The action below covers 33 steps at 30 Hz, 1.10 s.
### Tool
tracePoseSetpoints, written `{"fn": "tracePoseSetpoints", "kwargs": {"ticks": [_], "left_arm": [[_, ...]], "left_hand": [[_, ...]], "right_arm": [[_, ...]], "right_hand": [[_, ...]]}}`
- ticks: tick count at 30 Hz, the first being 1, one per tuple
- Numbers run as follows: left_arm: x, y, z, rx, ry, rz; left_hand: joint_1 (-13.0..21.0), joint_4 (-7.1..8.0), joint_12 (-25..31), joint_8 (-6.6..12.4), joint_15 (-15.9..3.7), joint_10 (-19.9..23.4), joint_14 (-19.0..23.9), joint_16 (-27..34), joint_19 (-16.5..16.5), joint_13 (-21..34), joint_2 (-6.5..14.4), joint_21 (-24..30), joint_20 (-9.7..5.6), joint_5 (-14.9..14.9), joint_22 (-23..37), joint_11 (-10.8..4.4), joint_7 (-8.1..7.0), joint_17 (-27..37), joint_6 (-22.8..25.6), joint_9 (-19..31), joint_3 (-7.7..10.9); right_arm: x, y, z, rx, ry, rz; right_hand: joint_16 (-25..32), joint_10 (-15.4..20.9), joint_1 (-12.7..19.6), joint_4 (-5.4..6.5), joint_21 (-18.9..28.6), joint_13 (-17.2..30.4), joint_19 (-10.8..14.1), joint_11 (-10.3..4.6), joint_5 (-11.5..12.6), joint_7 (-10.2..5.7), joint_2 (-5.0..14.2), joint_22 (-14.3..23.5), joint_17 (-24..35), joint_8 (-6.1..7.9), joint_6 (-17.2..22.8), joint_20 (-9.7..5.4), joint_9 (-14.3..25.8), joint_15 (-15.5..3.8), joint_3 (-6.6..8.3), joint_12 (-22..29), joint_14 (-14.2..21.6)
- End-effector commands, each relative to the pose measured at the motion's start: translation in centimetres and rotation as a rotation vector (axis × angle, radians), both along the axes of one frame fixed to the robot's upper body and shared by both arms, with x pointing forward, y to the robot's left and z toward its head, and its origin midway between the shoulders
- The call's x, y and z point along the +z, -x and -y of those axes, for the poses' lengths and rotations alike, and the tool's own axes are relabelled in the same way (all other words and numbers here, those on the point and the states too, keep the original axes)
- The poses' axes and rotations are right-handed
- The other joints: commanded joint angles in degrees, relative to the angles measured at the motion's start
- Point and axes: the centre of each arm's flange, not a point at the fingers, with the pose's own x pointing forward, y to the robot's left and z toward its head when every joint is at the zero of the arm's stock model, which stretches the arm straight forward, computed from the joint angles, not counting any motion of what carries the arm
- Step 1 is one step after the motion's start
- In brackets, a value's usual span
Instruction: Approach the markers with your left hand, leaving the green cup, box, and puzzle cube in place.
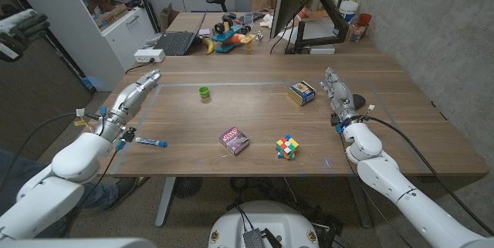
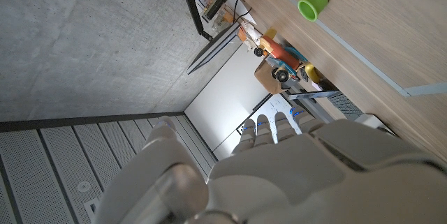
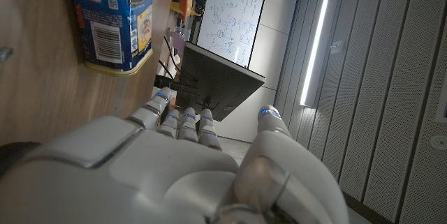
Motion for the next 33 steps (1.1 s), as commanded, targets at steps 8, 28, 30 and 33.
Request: {"fn": "tracePoseSetpoints", "kwargs": {"ticks": [8,28,30,33], "left_arm": [[-0.5,1.4,-0.7,0.028,-0.009,0.002],[-0.7,2.8,-0.7,0.079,-0.073,0.001],[-0.7,2.9,-0.9,0.084,-0.076,0.000],[-0.9,3.1,-1.0,0.091,-0.078,-0.006]], "left_hand": [[0.8,-0.42,0.1,0.20,-0.13,0.4,0.2,0.0,-0.1,0.1,0.2,0.0,0.85,-0.1,0.3,-0.41,-0.04,0.2,0.6,0.3,0.16],[1.1,-0.64,0.0,0.05,-0.44,0.3,0.0,-0.1,-0.5,0.1,0.4,-0.2,1.21,-0.2,0.3,-0.59,-0.47,0.2,0.5,0.3,0.21],[1.1,-0.66,0.0,0.05,-0.45,0.3,0.0,-0.1,-0.6,0.1,0.4,-0.2,1.23,-0.2,0.3,-0.63,-0.51,0.2,0.5,0.3,0.21],[1.1,-0.69,0.0,0.04,-0.43,0.3,0.0,-0.1,-0.6,0.1,0.4,-0.2,1.21,-0.3,0.3,-0.61,-0.46,0.2,0.5,0.3,0.22]], "right_arm": [[-0.5,0.0,0.1,0.003,-0.009,-0.007],[-1.1,0.3,0.4,-0.003,-0.023,-0.005],[-1.0,0.4,0.4,-0.003,-0.021,-0.003],[-0.8,0.4,0.4,-0.002,-0.018,0.001]], "right_hand": [[-0.2,0.5,0.5,-0.51,0.2,0.3,0.0,0.24,0.0,-0.25,0.21,0.2,0.2,0.41,0.6,0.16,0.1,0.12,0.10,-0.2,0.4],[-0.1,0.5,0.6,-0.51,0.3,0.3,0.2,0.19,-0.1,-0.37,0.28,0.2,0.3,0.39,0.7,0.21,0.1,0.08,0.04,-0.3,0.6],[-0.1,0.5,0.6,-0.51,0.3,0.3,0.2,0.21,-0.1,-0.41,0.29,0.2,0.3,0.38,0.7,0.22,0.1,0.05,0.03,-0.3,0.6],[-0.1,0.6,0.6,-0.51,0.3,0.3,0.2,0.22,-0.1,-0.43,0.29,0.2,0.3,0.39,0.8,0.23,0.1,0.05,0.02,-0.3,0.6]]}}
